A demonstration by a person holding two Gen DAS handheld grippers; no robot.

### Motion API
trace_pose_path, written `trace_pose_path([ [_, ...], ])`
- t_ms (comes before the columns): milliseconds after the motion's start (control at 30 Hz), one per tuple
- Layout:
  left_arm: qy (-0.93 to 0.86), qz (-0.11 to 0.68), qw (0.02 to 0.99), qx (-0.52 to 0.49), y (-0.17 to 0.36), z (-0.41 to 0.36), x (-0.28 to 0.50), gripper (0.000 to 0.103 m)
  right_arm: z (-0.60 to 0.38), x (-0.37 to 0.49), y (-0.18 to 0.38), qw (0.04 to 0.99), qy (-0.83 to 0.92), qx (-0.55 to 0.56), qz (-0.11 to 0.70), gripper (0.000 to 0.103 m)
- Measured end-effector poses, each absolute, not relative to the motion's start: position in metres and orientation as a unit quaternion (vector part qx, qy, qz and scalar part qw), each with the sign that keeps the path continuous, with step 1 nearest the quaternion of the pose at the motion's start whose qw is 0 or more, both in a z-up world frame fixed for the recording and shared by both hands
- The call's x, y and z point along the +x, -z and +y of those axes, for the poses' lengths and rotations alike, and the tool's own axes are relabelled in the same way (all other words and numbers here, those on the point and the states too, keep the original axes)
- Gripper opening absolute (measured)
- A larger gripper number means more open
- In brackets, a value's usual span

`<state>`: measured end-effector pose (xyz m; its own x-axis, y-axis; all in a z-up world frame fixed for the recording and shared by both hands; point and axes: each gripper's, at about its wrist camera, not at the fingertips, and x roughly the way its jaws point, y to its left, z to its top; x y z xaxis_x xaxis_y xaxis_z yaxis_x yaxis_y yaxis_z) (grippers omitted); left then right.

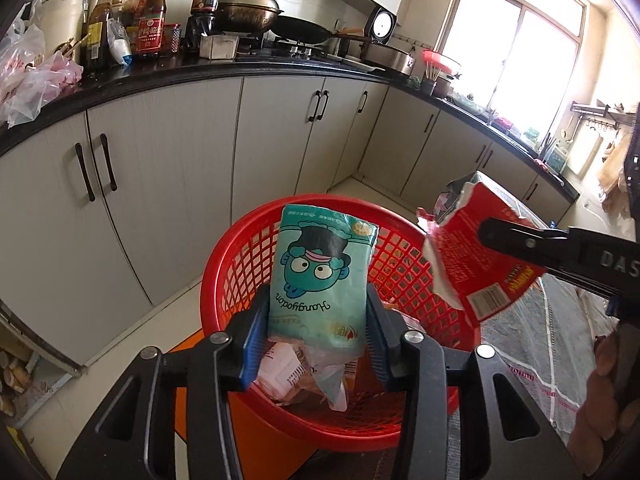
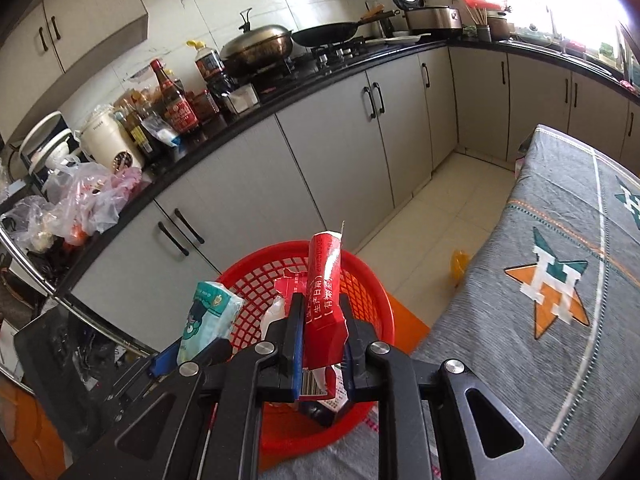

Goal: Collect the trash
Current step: 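Open both tools to drop the wipes pack and red packet into the basket, then move both tools back over the table toward the red snack bag and white bag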

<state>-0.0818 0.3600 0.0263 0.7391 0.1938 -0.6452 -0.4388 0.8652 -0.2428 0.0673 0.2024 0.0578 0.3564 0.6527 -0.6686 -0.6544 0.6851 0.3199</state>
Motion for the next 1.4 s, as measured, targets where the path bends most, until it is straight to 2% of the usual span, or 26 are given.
trace_pose_path([
  [33, -0.173, 0.316, 0.913, -0.192, -0.026, 0.36, -0.082, 0.048, 0.204, 0.069, -0.056, 0.823, -0.395, -0.001, 0.407, 0.019],
  [167, -0.168, 0.314, 0.914, -0.195, -0.028, 0.359, -0.082, 0.05, 0.203, 0.072, -0.055, 0.822, -0.396, 0.004, 0.409, 0.047],
  [200, -0.169, 0.314, 0.914, -0.195, -0.029, 0.359, -0.082, 0.05, 0.202, 0.072, -0.056, 0.822, -0.397, 0.006, 0.408, 0.05],
  [667, -0.154, 0.299, 0.923, -0.187, -0.052, 0.337, -0.088, 0.05, 0.145, 0.065, -0.071, 0.838, -0.376, 0.038, 0.393, 0.05],
  [933, -0.132, 0.3, 0.932, -0.157, -0.067, 0.298, -0.081, 0.052, 0.096, 0.066, -0.071, 0.844, -0.357, 0.062, 0.395, 0.05],
  [1167, -0.111, 0.312, 0.935, -0.127, -0.075, 0.261, -0.072, 0.057, 0.054, 0.065, -0.074, 0.853, -0.341, 0.077, 0.389, 0.05],
  [1400, -0.073, 0.328, 0.937, -0.092, -0.087, 0.212, -0.061, 0.058, -0.024, 0.066, -0.081, 0.87, -0.306, 0.1, 0.374, 0.05],
])
